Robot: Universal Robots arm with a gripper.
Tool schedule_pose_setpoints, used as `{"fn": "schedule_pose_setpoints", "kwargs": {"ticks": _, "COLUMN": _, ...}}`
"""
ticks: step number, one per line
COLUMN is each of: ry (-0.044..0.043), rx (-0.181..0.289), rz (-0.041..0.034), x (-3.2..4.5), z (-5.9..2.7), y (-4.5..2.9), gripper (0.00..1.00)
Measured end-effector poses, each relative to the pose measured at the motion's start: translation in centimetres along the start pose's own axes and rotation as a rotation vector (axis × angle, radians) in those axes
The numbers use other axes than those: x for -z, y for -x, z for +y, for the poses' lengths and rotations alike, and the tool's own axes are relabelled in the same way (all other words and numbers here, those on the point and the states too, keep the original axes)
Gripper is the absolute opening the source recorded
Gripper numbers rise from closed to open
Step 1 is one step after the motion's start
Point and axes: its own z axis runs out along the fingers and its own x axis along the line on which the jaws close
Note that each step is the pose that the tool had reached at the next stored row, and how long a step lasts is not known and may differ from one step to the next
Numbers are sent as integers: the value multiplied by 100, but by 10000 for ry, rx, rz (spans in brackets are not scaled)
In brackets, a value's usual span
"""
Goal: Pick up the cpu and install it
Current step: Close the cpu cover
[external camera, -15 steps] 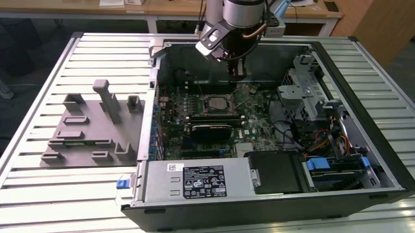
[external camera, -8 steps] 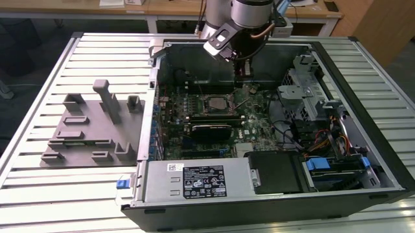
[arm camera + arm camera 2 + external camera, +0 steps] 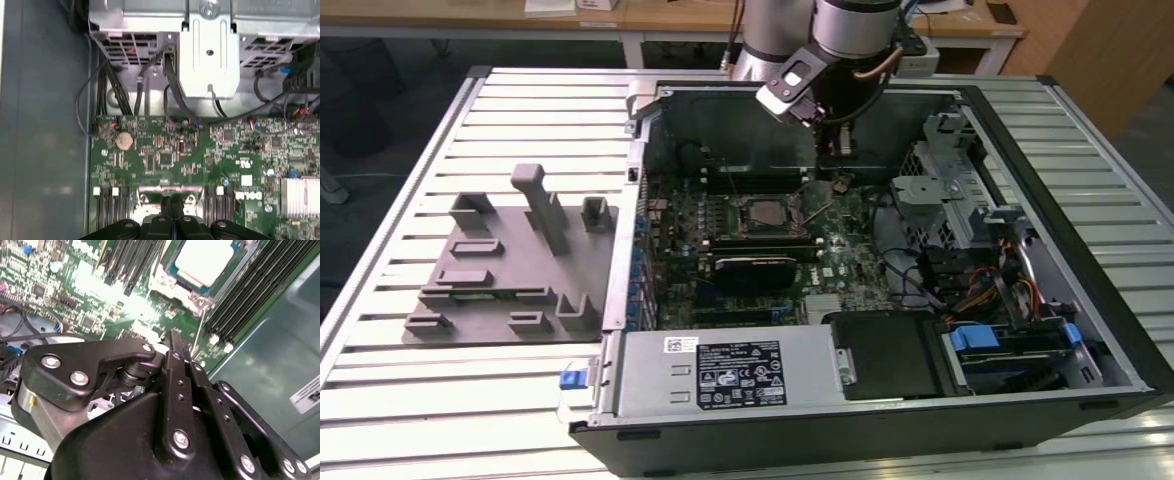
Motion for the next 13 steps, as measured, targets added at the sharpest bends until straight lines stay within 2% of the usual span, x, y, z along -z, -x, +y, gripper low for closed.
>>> {"fn": "schedule_pose_setpoints", "kwargs": {"ticks": 13, "ry": 0, "rx": 1, "rz": 0, "x": -11, "z": 240, "y": -7, "gripper": 11}}
